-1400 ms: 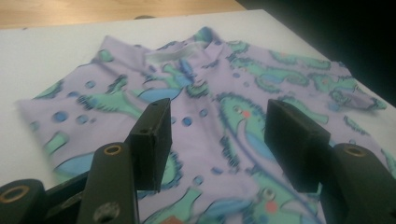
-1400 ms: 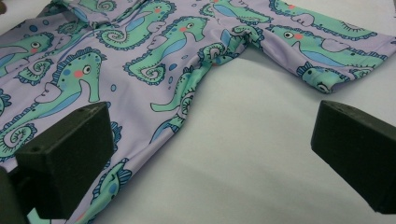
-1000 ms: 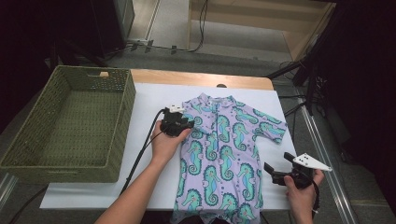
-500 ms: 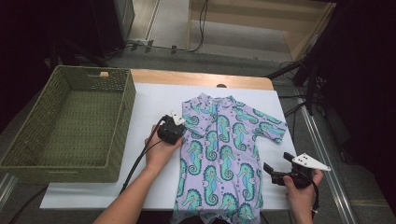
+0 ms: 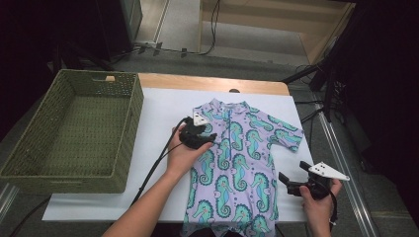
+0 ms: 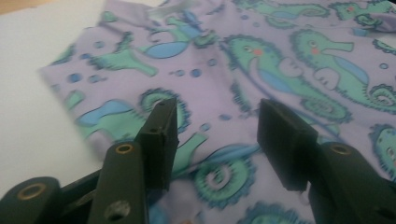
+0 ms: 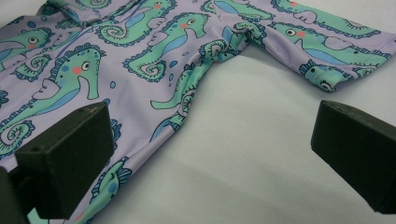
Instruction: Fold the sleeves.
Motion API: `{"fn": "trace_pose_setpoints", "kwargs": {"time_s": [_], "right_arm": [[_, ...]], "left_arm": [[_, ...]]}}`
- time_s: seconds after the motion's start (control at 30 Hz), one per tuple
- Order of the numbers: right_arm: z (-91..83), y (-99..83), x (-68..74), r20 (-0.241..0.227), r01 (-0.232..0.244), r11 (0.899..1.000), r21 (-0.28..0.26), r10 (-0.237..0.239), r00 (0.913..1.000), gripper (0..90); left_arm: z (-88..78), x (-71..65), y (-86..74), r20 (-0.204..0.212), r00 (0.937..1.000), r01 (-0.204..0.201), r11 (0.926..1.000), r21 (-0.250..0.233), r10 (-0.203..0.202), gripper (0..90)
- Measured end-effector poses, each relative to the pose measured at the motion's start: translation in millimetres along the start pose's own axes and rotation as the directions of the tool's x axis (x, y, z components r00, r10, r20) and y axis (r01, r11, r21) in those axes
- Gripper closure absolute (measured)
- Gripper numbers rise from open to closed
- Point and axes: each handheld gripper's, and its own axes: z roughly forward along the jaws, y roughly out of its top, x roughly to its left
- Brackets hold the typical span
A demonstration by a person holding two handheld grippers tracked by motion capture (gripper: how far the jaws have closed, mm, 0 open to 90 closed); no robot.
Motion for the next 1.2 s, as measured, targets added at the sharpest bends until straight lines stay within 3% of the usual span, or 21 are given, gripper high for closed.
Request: {"fn": "trace_pose_setpoints", "kwargs": {"time_s": [0.17,0.3,0.37,0.47,0.53,0.67,0.77,0.83,0.9,1.1,1.2], "right_arm": [[0.0,-0.1,0.0,-0.001,0.001,1.000,0.000,-0.001,1.0000,0.0],[-0.3,-0.2,-0.7,-0.006,-0.006,1.000,-0.004,0.006,1.0000,0.0],[-0.4,-0.3,-0.9,-0.007,-0.005,1.000,-0.005,0.005,1.0000,0.0],[-0.5,-0.2,-1.2,-0.007,-0.009,1.000,-0.004,0.009,0.9999,0.0],[-0.5,-0.2,-1.2,-0.007,-0.008,1.000,-0.005,0.008,0.9999,0.0],[-0.4,-0.2,-1.2,-0.008,-0.007,1.000,-0.005,0.007,0.9999,0.0],[-0.2,-0.1,-1.1,-0.006,-0.006,1.000,-0.005,0.006,1.0000,0.0],[-0.1,-0.1,-0.7,-0.005,-0.006,1.000,-0.004,0.006,1.0000,0.0],[-0.1,-0.1,-0.7,-0.005,-0.004,1.000,-0.003,0.004,1.0000,0.0],[-0.2,-0.1,-1.2,-0.009,-0.005,1.000,-0.005,0.005,0.9999,0.0],[-0.7,-0.2,-1.3,-0.017,-0.008,1.000,-0.007,0.008,0.9998,0.0]], "left_arm": [[27.8,-18.9,7.8,0.008,0.9998,0.015,0.9951,0.097,-0.016,56.2],[41.0,-25.6,8.6,-0.034,0.9992,0.026,0.9904,0.136,-0.021,61.6],[41.9,-25.7,9.9,-0.053,0.9981,0.038,0.9901,0.135,-0.031,68.7],[42.1,-22.8,11.5,-0.043,0.9978,0.056,0.9890,0.137,-0.050,84.5],[42.3,-22.7,12.9,-0.047,0.9974,0.060,0.9906,0.123,-0.054,86.7],[39.3,-25.9,18.8,-0.037,0.9970,0.070,0.9963,0.049,-0.068,87.4],[43.3,-26.1,19.5,0.005,0.9966,0.082,0.9945,0.064,-0.082,87.1],[47.5,-26.0,16.7,0.023,0.9965,0.079,0.9935,0.082,-0.081,82.5],[47.0,-26.1,14.9,0.028,0.9973,0.065,0.9949,0.077,-0.068,68.4],[22.7,-26.0,19.1,0.088,0.9941,0.065,0.9976,-0.025,-0.062,39.6],[10.4,-21.8,17.4,0.134,0.9880,0.084,0.9947,-0.059,-0.076,23.9]]}}
